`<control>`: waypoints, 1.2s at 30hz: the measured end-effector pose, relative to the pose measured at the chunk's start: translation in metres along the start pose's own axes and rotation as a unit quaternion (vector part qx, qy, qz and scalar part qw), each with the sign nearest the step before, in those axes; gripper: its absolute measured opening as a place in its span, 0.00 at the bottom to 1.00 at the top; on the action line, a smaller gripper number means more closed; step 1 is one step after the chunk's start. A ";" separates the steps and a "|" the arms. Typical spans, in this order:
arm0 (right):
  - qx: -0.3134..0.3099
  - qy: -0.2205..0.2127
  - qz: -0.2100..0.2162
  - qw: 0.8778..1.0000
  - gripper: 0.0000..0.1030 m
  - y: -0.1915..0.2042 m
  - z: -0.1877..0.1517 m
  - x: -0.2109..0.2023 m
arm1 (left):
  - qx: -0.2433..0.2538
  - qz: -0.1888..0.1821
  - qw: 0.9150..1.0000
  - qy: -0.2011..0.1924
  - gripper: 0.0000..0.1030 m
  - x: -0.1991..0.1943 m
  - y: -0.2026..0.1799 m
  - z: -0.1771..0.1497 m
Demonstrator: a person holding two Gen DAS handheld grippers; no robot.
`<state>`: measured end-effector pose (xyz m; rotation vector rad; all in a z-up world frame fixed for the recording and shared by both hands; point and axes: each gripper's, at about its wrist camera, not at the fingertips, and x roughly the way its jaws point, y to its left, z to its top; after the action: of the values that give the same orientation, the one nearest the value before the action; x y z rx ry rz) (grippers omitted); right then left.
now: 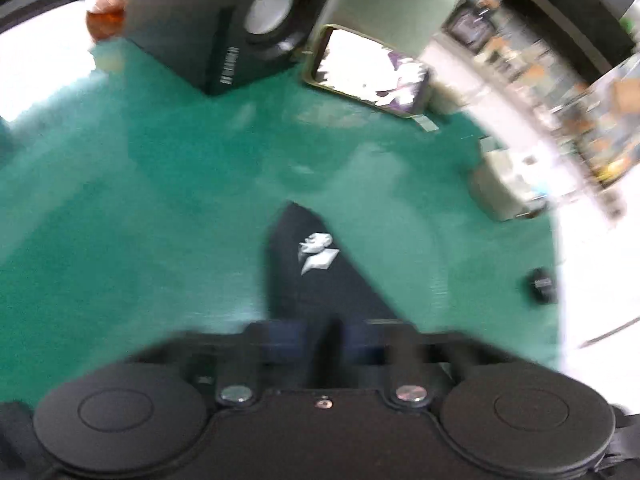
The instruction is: Fold clothes
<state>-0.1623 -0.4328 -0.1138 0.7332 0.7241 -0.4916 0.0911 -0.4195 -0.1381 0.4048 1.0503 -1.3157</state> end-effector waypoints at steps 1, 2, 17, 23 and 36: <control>-0.001 -0.003 -0.008 1.000 0.27 -0.002 0.001 -0.001 | -0.002 0.018 1.000 -0.016 0.06 -0.006 0.000 0.000; -0.006 -0.008 -0.021 1.000 0.26 -0.003 0.002 -0.004 | -0.004 0.037 0.999 -0.033 0.06 -0.012 0.001 0.000; 0.020 -0.053 -0.163 0.985 0.57 -0.023 0.023 -0.012 | -0.027 0.154 0.986 -0.053 0.68 -0.037 0.044 -0.008; -0.013 -0.079 -0.174 0.981 0.57 -0.015 0.033 -0.011 | 0.020 0.099 0.995 -0.018 0.60 -0.027 0.028 -0.024; -0.138 -0.011 -0.110 0.984 0.77 0.026 0.028 0.046 | 0.157 0.106 0.982 -0.010 0.07 -0.010 -0.034 -0.041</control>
<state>-0.1038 -0.4437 -0.1215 0.3893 0.8380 -0.5858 0.0453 -0.3914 -0.1401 0.7202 0.7587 -1.2908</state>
